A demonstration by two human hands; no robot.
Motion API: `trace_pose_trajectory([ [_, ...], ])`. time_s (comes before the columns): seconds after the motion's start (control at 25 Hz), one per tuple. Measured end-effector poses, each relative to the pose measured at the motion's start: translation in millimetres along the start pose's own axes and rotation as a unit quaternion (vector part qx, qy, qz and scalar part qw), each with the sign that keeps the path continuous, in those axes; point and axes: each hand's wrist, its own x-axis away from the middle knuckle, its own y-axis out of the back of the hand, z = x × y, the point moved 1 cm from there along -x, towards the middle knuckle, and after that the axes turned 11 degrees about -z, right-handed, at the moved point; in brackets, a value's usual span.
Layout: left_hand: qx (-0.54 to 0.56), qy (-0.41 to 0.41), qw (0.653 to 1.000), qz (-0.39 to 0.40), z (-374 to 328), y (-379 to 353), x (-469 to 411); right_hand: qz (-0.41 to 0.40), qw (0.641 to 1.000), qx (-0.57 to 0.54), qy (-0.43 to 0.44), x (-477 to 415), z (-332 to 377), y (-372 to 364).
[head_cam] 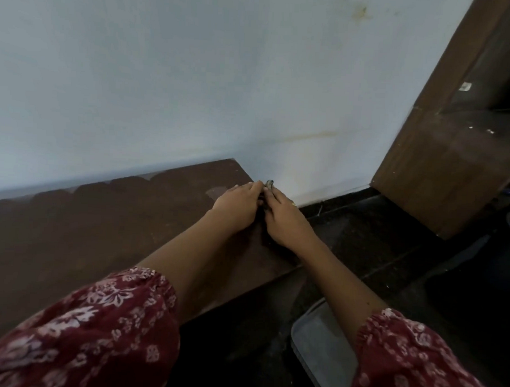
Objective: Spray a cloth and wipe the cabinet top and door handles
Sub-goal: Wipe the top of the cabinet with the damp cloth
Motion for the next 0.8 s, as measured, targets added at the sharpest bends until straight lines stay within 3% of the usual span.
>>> trace_pose_trajectory([
  [0.28,0.043,-0.012,0.999,-0.010,-50,0,51,-0.005,0.999,-0.016,-0.045,65,3,26],
  [0.52,0.035,-0.011,0.998,-0.047,-33,14,83,-0.002,0.998,-0.004,-0.068,79,46,10],
  [0.8,0.011,0.065,0.996,-0.052,8,32,107,0.069,0.997,-0.008,0.039,69,73,-2],
])
